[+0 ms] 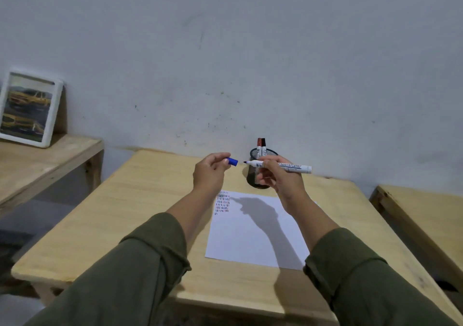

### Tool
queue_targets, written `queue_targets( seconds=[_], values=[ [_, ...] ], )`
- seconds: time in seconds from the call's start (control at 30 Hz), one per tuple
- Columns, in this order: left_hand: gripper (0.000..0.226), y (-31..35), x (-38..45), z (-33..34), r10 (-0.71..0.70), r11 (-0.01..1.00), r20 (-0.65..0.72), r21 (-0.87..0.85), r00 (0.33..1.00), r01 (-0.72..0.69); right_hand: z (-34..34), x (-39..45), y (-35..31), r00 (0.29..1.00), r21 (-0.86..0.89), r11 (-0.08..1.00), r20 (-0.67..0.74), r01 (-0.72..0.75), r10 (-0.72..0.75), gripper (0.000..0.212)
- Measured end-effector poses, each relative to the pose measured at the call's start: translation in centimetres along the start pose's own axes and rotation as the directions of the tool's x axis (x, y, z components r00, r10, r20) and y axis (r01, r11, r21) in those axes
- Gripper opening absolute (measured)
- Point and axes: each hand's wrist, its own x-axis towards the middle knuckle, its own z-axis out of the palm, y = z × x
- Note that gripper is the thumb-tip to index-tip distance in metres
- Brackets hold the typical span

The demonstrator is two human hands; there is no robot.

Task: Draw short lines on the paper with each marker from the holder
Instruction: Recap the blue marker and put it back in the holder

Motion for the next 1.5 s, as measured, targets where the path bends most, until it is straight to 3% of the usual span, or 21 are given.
queue_targets(
  seconds=[0.23, 0.73, 0.83, 1.0, 1.17, 1.3, 1.4, 1.5],
  values=[
    [0.019, 1.4, 0.3, 1.4, -0.055, 0.987, 0.062, -0.148, 0.997, 0.064, -0.3, 0.6, -1.1, 1.000, 0.013, 1.000, 0.008, 0.011, -0.011, 0.010],
    [0.021, 2.4, 0.2, 2.8, 0.008, 1.000, 0.209, -0.024, 0.978, -0.003, -1.1, 0.9, -2.4, 0.996, -0.005, 0.999, 0.075, 0.039, -0.038, 0.008],
    [0.022, 2.5, 0.2, 2.9, 0.007, 1.000, 0.205, -0.001, 0.979, -0.007, -1.2, 0.9, -3.0, 0.994, -0.007, 0.999, 0.100, 0.047, -0.046, 0.011],
    [0.012, 2.9, -0.2, 2.8, 0.148, 0.972, 0.161, 0.159, 0.976, -0.173, -1.1, 1.0, -3.0, 0.995, 0.072, 0.997, 0.093, 0.037, -0.043, 0.011],
    [0.013, 2.6, -1.0, 3.1, 0.225, 0.941, 0.115, 0.232, 0.967, -0.247, -0.8, 0.6, -2.2, 0.999, 0.162, 0.987, 0.042, 0.007, -0.014, 0.015],
    [0.014, 1.9, -0.9, 2.9, 0.208, 0.944, 0.142, 0.229, 0.968, -0.236, -0.8, 0.4, -2.0, 0.999, 0.086, 0.996, 0.042, 0.011, -0.014, 0.013],
    [0.015, 1.7, -0.4, 2.5, 0.153, 0.971, 0.163, 0.160, 0.975, -0.179, -0.8, 0.3, -2.3, 0.992, 0.001, 1.000, 0.126, 0.028, -0.028, 0.009],
    [0.024, 2.1, 0.6, 1.9, 0.135, 0.983, 0.142, 0.105, 0.981, -0.151, -1.1, 0.5, -2.6, 0.985, 0.041, 0.999, 0.174, 0.015, -0.022, 0.012]
  ],
)
